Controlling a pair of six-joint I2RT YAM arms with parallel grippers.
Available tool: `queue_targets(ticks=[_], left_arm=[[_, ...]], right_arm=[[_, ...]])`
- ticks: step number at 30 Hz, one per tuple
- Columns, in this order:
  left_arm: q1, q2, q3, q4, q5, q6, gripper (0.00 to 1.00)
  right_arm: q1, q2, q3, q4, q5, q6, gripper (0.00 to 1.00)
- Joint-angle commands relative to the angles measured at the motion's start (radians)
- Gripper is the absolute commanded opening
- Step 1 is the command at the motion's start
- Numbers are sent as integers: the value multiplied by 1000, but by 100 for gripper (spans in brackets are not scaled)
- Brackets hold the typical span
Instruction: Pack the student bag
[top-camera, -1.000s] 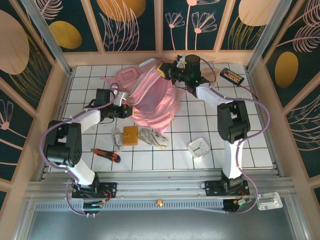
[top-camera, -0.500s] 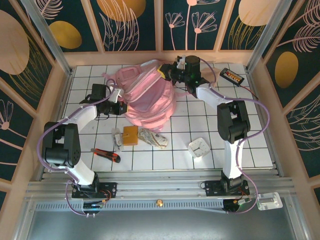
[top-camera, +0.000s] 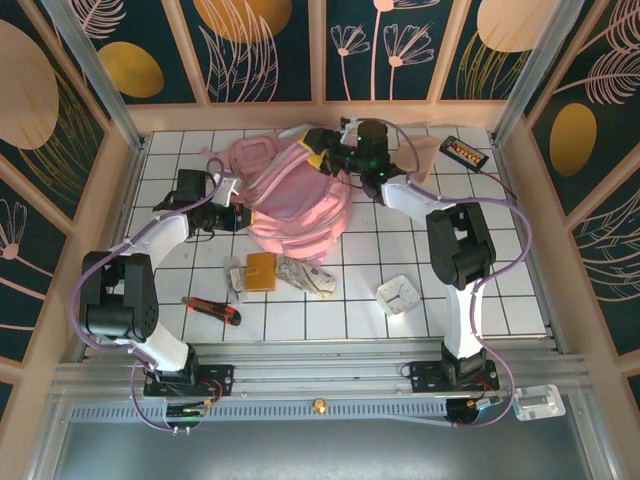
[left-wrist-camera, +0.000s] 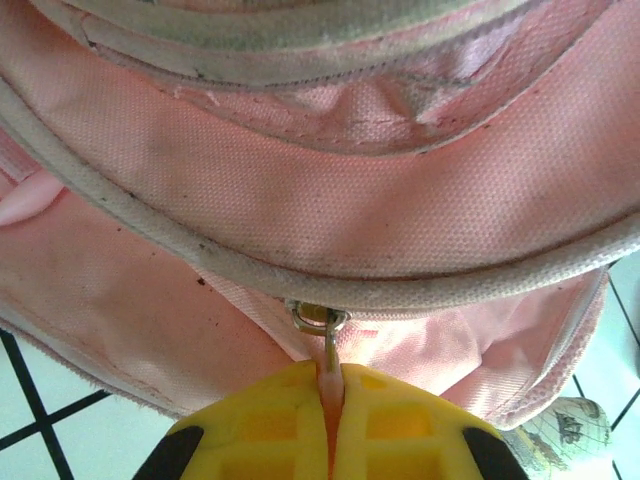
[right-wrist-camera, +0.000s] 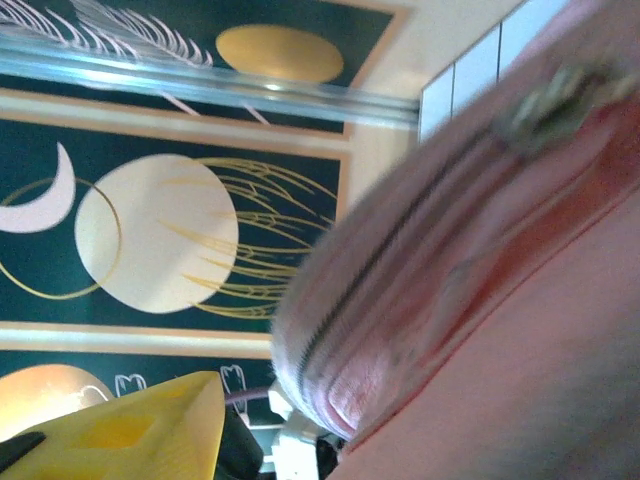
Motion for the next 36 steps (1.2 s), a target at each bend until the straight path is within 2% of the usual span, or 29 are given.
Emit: queue_targets(ticks=[1,7,9,12,14,16,19,22,23,25,28,36], left_arm=[[2,-43,-17,35,74,-6,0],[-1,-39,-29,54,96,-12,0],[-1,-38,-30,57,101,-11,0],[-1,-41,-29,58,97,-13,0],[-2,-42,-29,51,77,-7,1],[-1,-36,-29,40,61,0,10],[-1,-38,-29,29,39,1,16],[1,-47,-29,24,27,1,29],[2,-50,-29,25,26,1,30],[3,-46,-29,24,29,-2,30],[4,-33,-29,23,35,0,23],[5,10,-30,4,11,13,24]], right_arm=[[56,-28,-32,85,24,6,60],[150,-63,-123,30,137,-6,61],[160,-54,-135,28,160,-1,58],[157,-48,-145,25,187,-6,48],[155,-51,-132,-3,198,-29,48],[158,-56,-121,-28,202,-46,53],[162,-76,-125,-54,207,-62,64],[161,-99,-153,-65,213,-70,65],[157,-101,-162,-67,213,-70,65],[152,-102,-179,-58,206,-66,64],[145,-94,-194,-32,196,-51,59],[132,-84,-187,-8,172,-40,58]])
